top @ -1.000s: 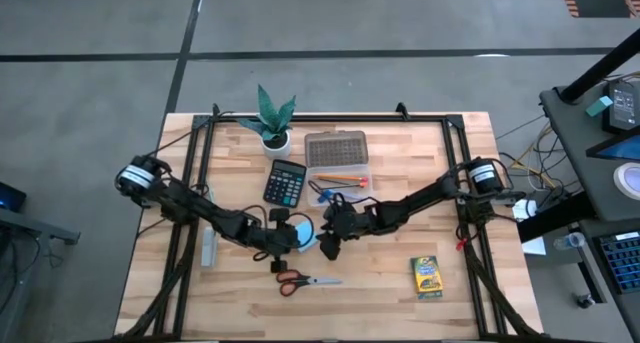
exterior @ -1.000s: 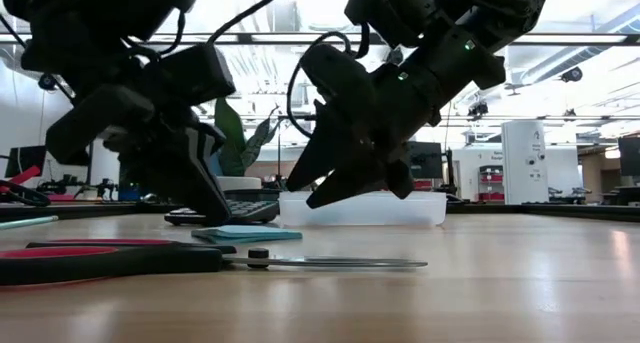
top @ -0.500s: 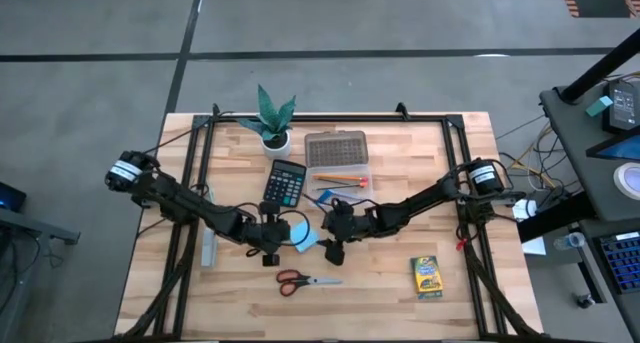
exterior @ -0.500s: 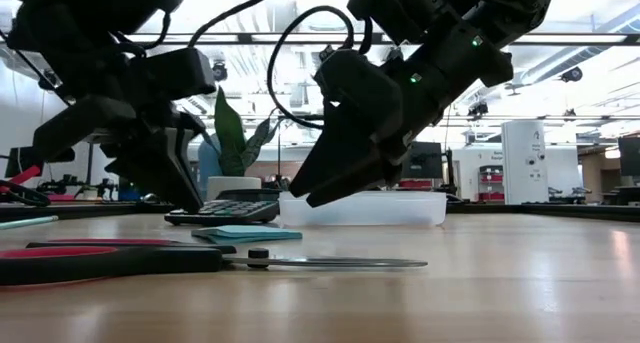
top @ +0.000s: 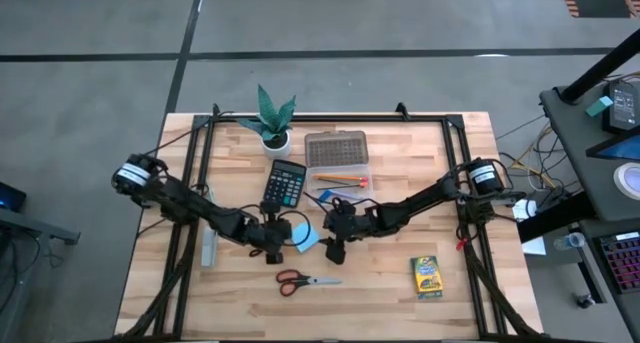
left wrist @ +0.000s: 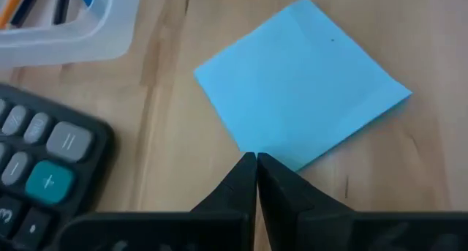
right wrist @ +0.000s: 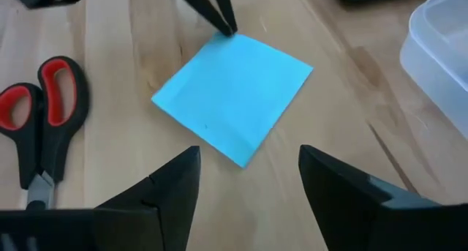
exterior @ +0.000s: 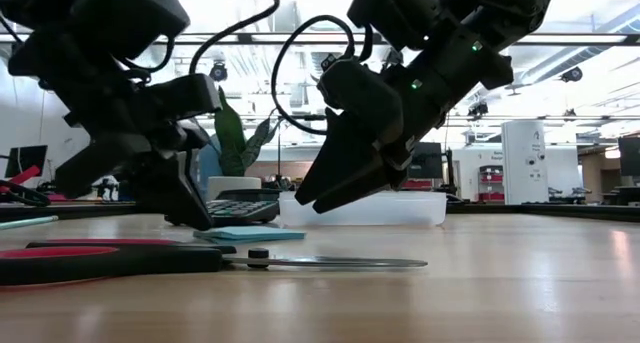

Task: Pack school essentials
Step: Put the blue sticky note into the supplies box

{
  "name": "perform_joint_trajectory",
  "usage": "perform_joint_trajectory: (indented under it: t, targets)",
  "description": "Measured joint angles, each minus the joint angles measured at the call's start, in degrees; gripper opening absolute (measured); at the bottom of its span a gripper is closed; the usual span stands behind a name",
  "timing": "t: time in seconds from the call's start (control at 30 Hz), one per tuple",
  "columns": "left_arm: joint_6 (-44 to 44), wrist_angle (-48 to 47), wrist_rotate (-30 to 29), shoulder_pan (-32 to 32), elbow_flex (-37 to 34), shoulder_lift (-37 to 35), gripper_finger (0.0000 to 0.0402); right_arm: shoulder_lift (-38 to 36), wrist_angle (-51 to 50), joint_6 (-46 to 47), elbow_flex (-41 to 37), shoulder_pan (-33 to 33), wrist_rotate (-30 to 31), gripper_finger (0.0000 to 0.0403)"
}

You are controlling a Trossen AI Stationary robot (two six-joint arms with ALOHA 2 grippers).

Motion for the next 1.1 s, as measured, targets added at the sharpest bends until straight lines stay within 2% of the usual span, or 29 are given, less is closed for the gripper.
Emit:
perform_joint_trajectory:
  t: [0.1, 0.3, 0.47, 0.6, 0.7, 0.83, 1.1]
  targets:
    - [0.09, 3.09, 0.67, 0.04, 0.12, 0.63, 0.0001, 0.0, -0.03, 0.15, -0.02, 0.0, 0.0, 0.0231]
    - [3.24, 11.55, 6.4, -0.11, 0.33, 0.13, 0.0001, 0.0, -0.04, 1.47, -0.07, 0.0, -0.51, 0.0244]
    - [3.1, 2.67, 5.48, 0.0, 0.74, -2.56, 0.0001, 0.0, -0.92, 4.98, -0.09, 0.0, -1.7, 0.0258]
    - [2.94, -5.18, 0.7, 0.02, 0.73, -4.37, 0.0001, 0.0, -0.96, 5.15, -0.09, 0.0, -1.73, 0.0267]
    - [2.95, -7.52, -1.33, 0.18, 0.56, -4.23, 0.0001, 0.0, -0.96, 5.14, -0.09, 0.0, -1.72, 0.0271]
    - [2.36, -6.51, -1.24, 0.49, 0.0, -2.2, 0.0001, 0.0, -1.07, 5.04, -0.11, 0.0, -1.7, 0.0271]
    - [1.67, 4.66, 2.33, 0.52, 0.66, 1.58, 0.0001, 0.0, -1.09, 4.66, -0.11, 0.0, -1.7, 0.0274]
